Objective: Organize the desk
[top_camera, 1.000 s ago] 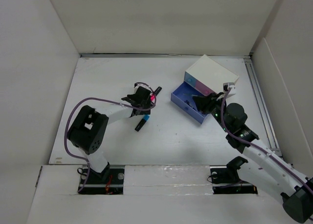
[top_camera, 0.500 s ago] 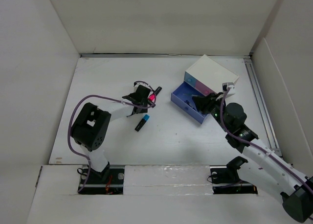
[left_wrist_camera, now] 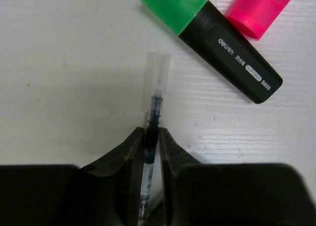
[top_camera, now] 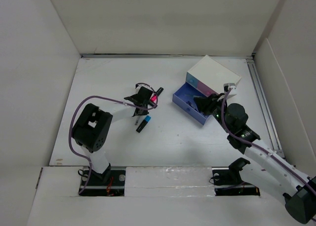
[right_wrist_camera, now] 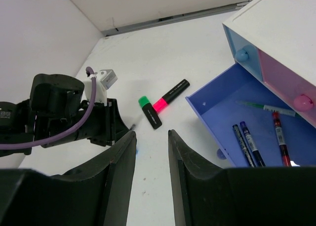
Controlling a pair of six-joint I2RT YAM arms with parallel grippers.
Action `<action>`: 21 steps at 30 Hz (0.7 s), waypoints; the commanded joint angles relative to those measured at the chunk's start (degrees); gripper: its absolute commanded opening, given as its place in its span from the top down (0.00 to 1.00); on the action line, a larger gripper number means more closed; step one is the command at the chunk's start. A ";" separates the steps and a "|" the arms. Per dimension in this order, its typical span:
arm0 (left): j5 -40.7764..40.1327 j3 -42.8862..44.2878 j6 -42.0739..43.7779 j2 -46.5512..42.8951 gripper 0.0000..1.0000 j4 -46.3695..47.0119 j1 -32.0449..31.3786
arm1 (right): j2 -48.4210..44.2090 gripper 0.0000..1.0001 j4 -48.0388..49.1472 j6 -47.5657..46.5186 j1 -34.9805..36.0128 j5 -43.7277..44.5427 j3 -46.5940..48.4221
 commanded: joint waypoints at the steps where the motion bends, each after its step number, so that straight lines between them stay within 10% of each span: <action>1: -0.66 -0.41 -1.84 -0.16 0.88 -4.40 -1.56 | -0.84 0.62 2.93 -0.10 0.60 0.32 0.40; 3: -2.25 -1.29 -2.98 -0.51 1.00 -4.93 -1.57 | -0.84 0.62 3.02 -0.11 0.60 0.32 0.40; 14: -9.37 -0.07 -5.89 -10.16 1.00 -7.83 -1.57 | 0.30 0.62 2.93 -0.11 0.60 0.68 0.49; 21: 1.24 2.22 -8.34 -23.00 1.00 -2.23 -1.57 | 0.04 0.62 2.76 -0.46 0.60 1.73 0.58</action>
